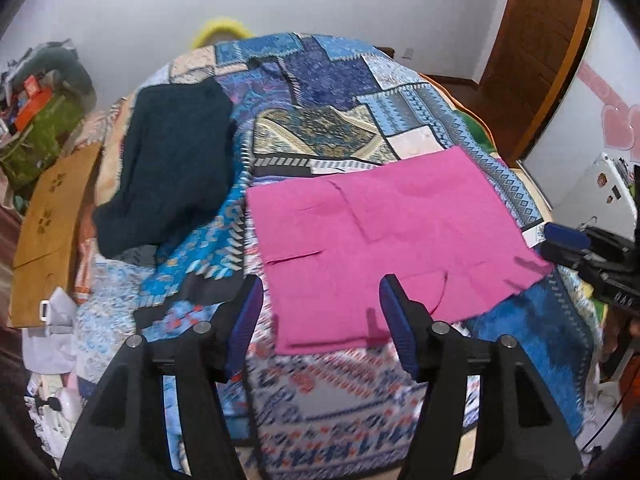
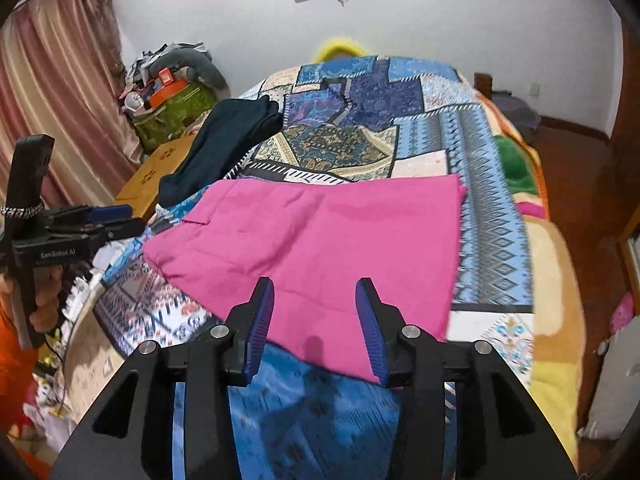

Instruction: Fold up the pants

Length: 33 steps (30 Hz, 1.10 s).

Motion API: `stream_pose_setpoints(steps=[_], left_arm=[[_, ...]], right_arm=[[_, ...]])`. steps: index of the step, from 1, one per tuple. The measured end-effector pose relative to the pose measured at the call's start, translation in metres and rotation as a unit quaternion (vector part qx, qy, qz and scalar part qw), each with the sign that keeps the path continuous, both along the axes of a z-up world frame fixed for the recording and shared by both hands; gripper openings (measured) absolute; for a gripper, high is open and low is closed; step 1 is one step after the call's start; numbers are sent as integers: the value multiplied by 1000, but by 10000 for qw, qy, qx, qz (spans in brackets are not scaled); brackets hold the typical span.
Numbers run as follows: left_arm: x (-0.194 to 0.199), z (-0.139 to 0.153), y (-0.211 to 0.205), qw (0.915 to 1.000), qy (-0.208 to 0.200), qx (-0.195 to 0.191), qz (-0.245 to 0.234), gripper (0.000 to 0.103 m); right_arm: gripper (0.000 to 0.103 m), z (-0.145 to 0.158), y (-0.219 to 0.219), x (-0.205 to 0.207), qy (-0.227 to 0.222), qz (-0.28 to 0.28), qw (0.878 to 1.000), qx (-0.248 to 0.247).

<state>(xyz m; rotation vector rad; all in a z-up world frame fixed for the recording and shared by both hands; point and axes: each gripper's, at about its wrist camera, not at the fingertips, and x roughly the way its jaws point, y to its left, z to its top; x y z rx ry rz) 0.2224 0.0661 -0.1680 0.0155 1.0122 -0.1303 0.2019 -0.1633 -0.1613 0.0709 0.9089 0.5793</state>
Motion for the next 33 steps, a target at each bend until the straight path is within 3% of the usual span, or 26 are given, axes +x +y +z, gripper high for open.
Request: stream_pose_setpoints(steps=[6, 13, 16, 19, 29, 33], left_arm=[[23, -15, -28, 9992, 307, -62, -260, 61], [31, -53, -37, 9962, 530, 646, -258, 63], [26, -64, -27, 9955, 551, 726, -250, 73], [21, -60, -12, 9958, 461, 789, -108, 74], [-1, -55, 23, 9987, 458, 87, 204, 76], [-8, -51, 26, 9987, 408, 108, 281, 76]], right_arm=[[39, -16, 27, 17, 311, 203, 9992, 118], [39, -52, 63, 12, 609, 786, 9932, -603], [39, -56, 52, 9, 597, 664, 9947, -509], [39, -58, 32, 11, 718, 460, 9952, -490], [36, -58, -23, 0, 727, -32, 9945, -756], [36, -57, -39, -1, 808, -145, 9940, -716]])
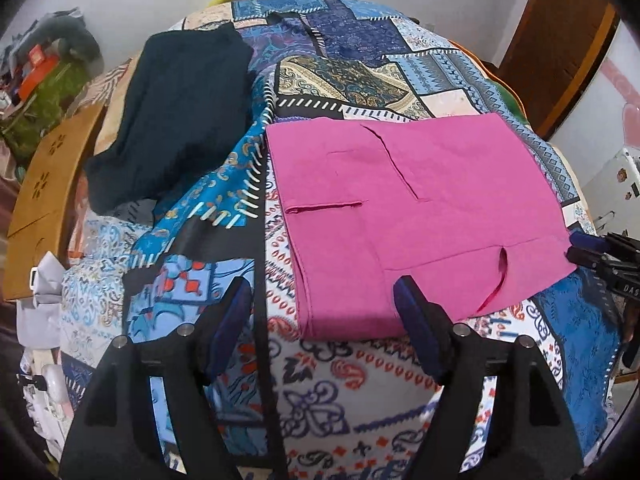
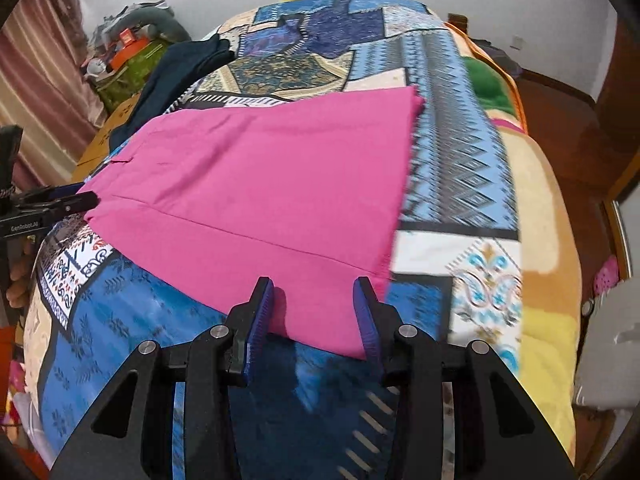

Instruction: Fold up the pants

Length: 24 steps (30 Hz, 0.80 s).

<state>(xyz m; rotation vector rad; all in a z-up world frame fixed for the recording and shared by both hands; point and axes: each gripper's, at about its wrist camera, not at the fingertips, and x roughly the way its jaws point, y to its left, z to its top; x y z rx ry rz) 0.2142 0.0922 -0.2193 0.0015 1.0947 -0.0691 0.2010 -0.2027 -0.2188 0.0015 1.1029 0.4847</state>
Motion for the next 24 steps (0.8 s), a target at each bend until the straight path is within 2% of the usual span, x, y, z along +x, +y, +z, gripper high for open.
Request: stream_pose_setpoints(steps=[11, 15, 24], left_arm=[[-12, 13, 2, 9999, -63, 114, 68, 75], [-13, 26, 2, 9992, -275, 289, 67, 75], [25, 50, 12, 9986, -473, 90, 220, 75]], right_arm=[[38, 1, -7, -7, -147, -79, 9997, -190], [38, 11, -11, -3, -251, -97, 9996, -103], [39, 47, -18, 23, -772, -256, 9966, 124]])
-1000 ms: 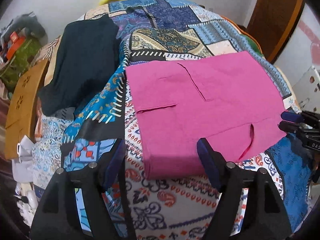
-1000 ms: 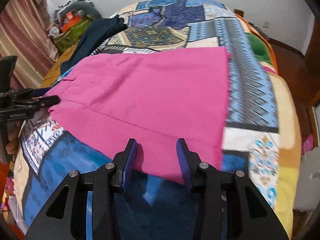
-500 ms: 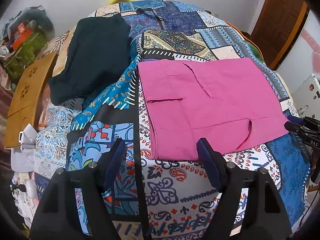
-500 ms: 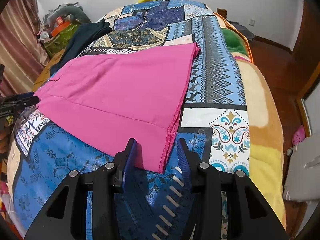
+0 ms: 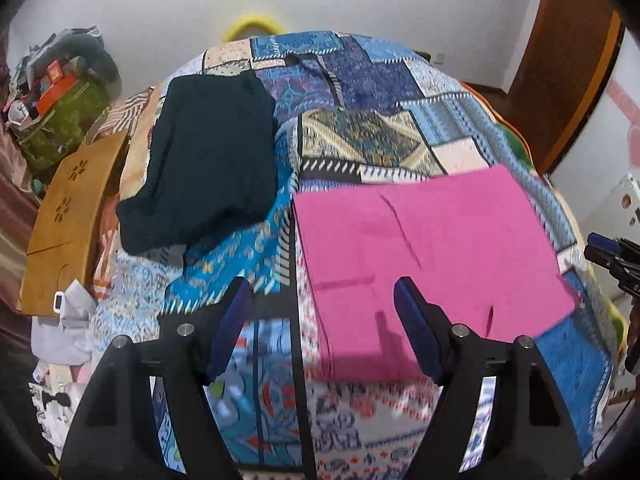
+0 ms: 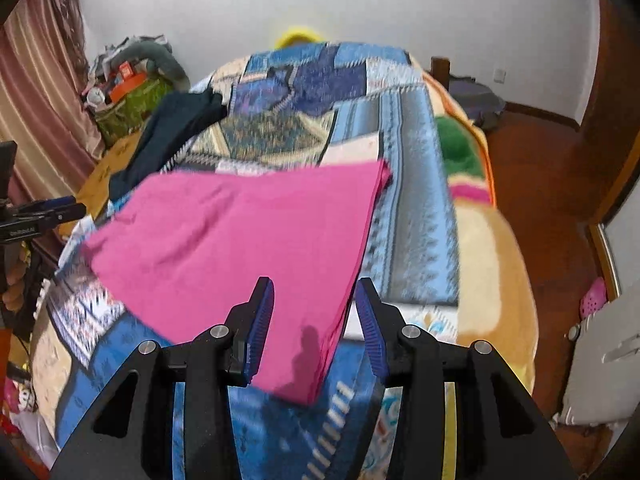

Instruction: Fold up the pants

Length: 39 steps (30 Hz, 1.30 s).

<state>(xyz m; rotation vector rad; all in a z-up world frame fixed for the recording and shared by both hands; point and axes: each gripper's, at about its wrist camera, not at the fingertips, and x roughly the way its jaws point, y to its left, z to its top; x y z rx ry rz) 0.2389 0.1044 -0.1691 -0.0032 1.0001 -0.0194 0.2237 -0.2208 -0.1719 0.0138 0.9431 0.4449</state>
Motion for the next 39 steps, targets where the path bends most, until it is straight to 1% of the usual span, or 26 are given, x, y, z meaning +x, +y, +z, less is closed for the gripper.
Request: stream_pose_setpoints(steps=[3, 5, 7, 9, 12, 15, 17, 22, 25, 27, 28, 29, 30, 31, 32, 33, 34, 36, 37, 39], left_arm=[[20, -1, 0, 10000, -42, 10, 29, 73], [33, -5, -2, 9999, -42, 88, 45, 64], [47, -12, -1, 9999, 47, 106, 37, 58], [58, -20, 0, 9998, 162, 93, 43, 56], [78, -36, 4, 9992, 384, 35, 95, 54], [93, -50, 9, 9981, 591, -81, 158, 51], [99, -58, 11, 9974, 696, -141, 156, 42], [109, -71, 12, 9961, 842, -235, 88, 41], [115, -79, 14, 9938, 1029, -428, 50, 41], [117, -84, 13, 9914, 1142, -634, -41, 35], [117, -85, 11, 9912, 1149, -656, -90, 29], [117, -84, 10, 9913, 1124, -669, -126, 17], [116, -83, 8, 9921, 1073, -631, -136, 8], [115, -82, 7, 9941, 987, -430, -94, 2], [114, -81, 4, 9957, 903, -214, -73, 2], [112, -81, 4, 9963, 853, -99, -56, 2], [109, -81, 3, 9967, 808, 59, 1, 3], [106, -81, 4, 9971, 746, 152, 52, 3], [104, -82, 4, 9969, 735, 271, 117, 4], [102, -85, 5, 9964, 755, 339, 183, 4]], right_arm=[[39, 4, 1, 16, -96, -43, 9999, 12], [39, 5, 1, 24, -132, -58, 9999, 16], [39, 2, 2, 37, -141, -65, 9999, -10], [39, -2, 3, 47, -126, -71, 9999, -22], [39, -15, 4, 68, 26, -62, 10000, 19], [39, -32, 4, 92, 272, -121, 9995, 79], [39, -40, 5, 109, 365, -144, 9992, 72], [39, -54, 14, 147, 512, -135, 9986, 8], [39, -66, 19, 168, 719, -167, 9972, -96], [39, -76, 24, 180, 908, -105, 9953, -309], [36, -80, 27, 184, 947, -83, 9948, -364], [33, -83, 29, 185, 958, -61, 9946, -391], [26, -86, 31, 186, 937, -29, 9946, -433], [22, -88, 34, 185, 874, 13, 9948, -513], [15, -90, 37, 182, 763, 47, 9950, -648], [12, -91, 40, 179, 633, 104, 9949, -780], [10, -93, 42, 176, 550, 130, 9946, -869], [9, -92, 42, 173, 450, 101, 9942, -975], [8, -92, 42, 172, 418, 86, 9938, -1030], [7, -92, 43, 173, 375, 77, 9927, -1145]])
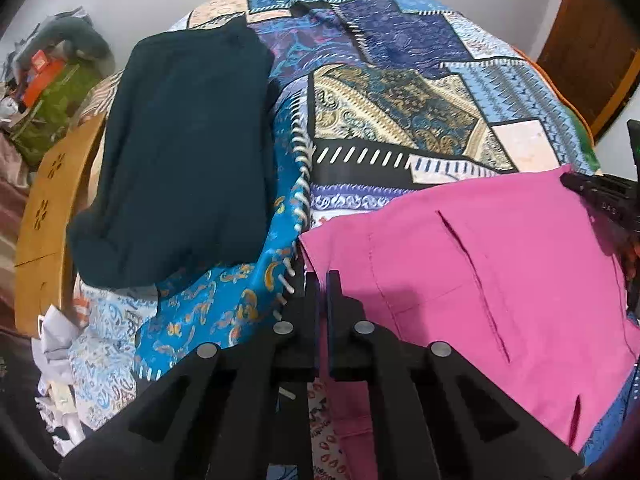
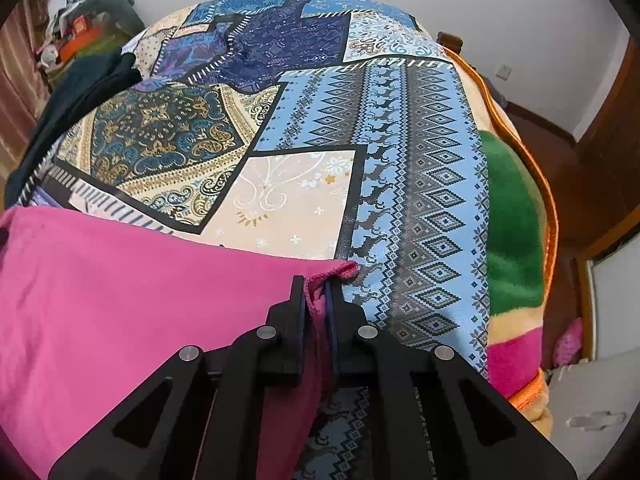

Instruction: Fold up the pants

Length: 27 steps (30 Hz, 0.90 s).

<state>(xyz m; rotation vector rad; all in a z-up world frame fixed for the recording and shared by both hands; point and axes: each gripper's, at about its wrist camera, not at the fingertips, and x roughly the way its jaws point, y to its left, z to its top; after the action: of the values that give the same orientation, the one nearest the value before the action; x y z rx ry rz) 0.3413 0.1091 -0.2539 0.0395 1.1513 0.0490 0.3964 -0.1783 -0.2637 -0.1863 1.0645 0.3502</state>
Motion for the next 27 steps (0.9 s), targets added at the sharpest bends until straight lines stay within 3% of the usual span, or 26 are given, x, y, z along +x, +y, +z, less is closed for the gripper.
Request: stream_pose_setpoints(steps=[5, 9, 12, 14, 16, 20, 21, 24, 27], left_arm=[[-1, 3, -2, 10000, 36, 51, -12, 5], [-9, 18, 3, 10000, -21, -82, -30, 5], [-14, 35, -1, 9997, -187, 133, -127, 11], [-16, 46, -3, 9991, -303, 209, -218, 23], [-16, 57, -7, 9986, -414, 166, -291, 33], [-11, 68, -16, 9978, -530, 80, -384, 44], [-8, 68, -19, 9977, -537, 57, -406, 46], [-1, 64, -25, 9981, -436, 14, -440, 67], [4, 54, -29, 9983, -308, -56, -488, 69]], right_arm=[[8, 1, 8, -2, -105, 66, 9993, -355], [12, 14, 4, -2, -92, -54, 9994, -319], [12, 40, 3, -11, -267, -30, 9996, -53], [12, 58, 7, -22, -429, 95, 9990, 90], [19, 73, 14, -31, -559, 241, 9979, 235], [31, 95, 32, -47, -654, 589, 9945, 567], [34, 97, 37, -50, -611, 658, 9938, 653], [45, 92, 60, -48, -359, 830, 9912, 966], [48, 81, 77, -46, -63, 950, 9888, 1152]])
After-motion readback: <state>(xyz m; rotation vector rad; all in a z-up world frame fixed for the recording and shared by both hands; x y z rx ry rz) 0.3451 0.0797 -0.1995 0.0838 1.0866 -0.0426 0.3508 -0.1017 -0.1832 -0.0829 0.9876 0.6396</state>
